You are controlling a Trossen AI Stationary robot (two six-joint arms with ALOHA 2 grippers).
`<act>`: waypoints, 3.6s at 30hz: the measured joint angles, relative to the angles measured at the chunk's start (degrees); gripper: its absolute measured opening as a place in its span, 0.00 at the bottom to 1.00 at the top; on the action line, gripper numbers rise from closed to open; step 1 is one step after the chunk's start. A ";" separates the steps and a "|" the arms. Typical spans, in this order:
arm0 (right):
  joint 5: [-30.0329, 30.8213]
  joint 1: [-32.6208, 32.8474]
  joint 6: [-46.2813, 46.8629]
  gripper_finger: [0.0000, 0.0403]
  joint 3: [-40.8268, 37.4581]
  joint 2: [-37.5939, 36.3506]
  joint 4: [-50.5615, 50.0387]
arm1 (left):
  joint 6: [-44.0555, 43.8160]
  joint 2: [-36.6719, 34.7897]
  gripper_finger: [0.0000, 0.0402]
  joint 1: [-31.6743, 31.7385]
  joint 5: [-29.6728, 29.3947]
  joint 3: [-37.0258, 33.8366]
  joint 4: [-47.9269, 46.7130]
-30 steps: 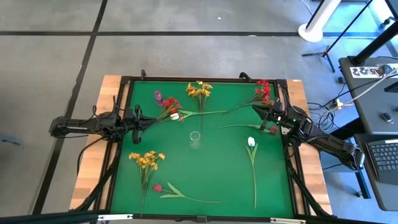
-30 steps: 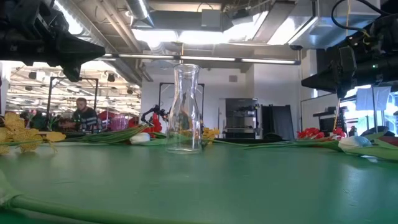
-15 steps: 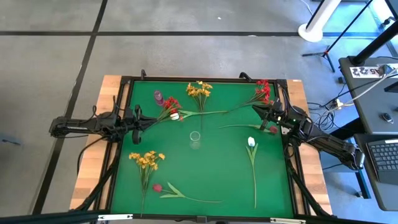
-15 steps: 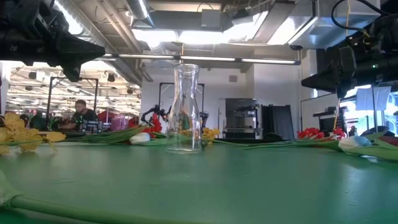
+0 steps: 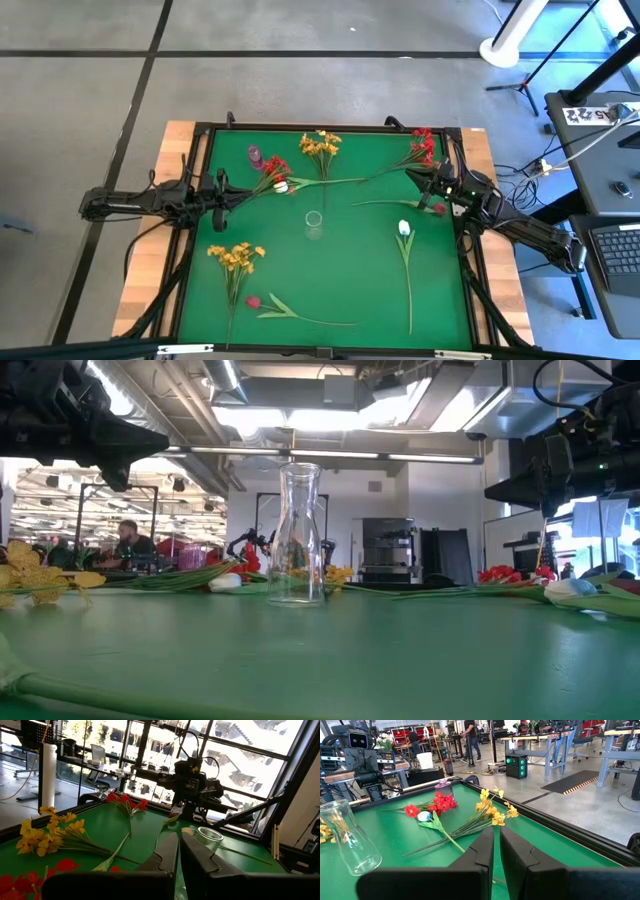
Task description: Sort flowers into vase by color
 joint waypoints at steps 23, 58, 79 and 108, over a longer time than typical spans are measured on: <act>-1.20 0.02 15.63 0.08 16.91 1.88 -9.65 | -0.02 -0.02 0.04 0.00 0.02 0.00 0.00; 21.12 57.03 78.64 0.08 36.92 40.90 -56.01 | -0.02 -0.02 0.04 0.02 0.02 0.00 0.00; 9.85 69.53 91.62 0.33 36.98 72.59 -36.08 | 0.00 -0.02 0.04 0.02 0.00 0.00 0.00; 15.33 69.46 92.46 0.05 37.80 77.71 -39.15 | -0.02 -0.02 0.04 0.00 0.00 -0.01 -0.01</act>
